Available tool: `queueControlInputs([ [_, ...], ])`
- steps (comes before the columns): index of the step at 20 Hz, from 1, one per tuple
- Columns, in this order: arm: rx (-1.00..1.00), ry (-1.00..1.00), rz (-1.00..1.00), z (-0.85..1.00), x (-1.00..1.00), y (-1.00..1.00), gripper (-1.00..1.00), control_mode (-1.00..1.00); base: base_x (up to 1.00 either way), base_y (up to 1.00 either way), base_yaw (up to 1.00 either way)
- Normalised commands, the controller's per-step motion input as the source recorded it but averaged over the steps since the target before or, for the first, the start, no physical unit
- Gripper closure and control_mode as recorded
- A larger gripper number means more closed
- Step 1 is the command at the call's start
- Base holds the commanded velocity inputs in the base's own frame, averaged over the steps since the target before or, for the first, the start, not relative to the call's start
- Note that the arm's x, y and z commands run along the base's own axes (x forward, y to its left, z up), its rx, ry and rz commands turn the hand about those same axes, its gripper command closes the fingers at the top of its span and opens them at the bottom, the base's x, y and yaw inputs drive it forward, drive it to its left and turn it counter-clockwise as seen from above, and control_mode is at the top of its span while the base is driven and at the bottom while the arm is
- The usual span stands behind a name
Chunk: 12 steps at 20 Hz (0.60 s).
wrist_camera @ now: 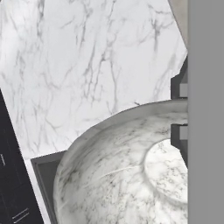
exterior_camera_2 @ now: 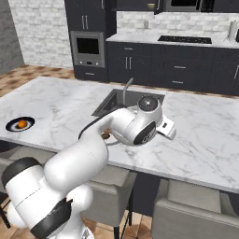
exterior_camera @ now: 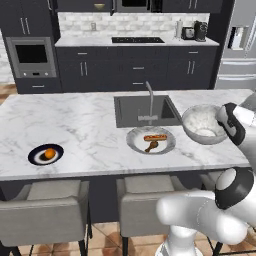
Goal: Take the smaller bowl and place it next to the appetizer plate on the dining counter , and place the larger bowl next to the plate with cooked food.
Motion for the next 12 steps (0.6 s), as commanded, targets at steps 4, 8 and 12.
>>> queueControlInputs([
  [4, 0.0, 0.0, 0.0, -0.29, 0.51, -0.12, 1.0, -1.0, 0.0, 0.0, 0.0],
  [8, 0.0, 0.0, 0.0, -0.24, 0.5, -0.18, 1.0, -1.0, 0.0, 0.0, 0.0],
  [12, 0.0, 0.0, 0.0, -0.21, 0.45, -0.23, 1.0, -1.0, 0.0, 0.0, 0.0],
])
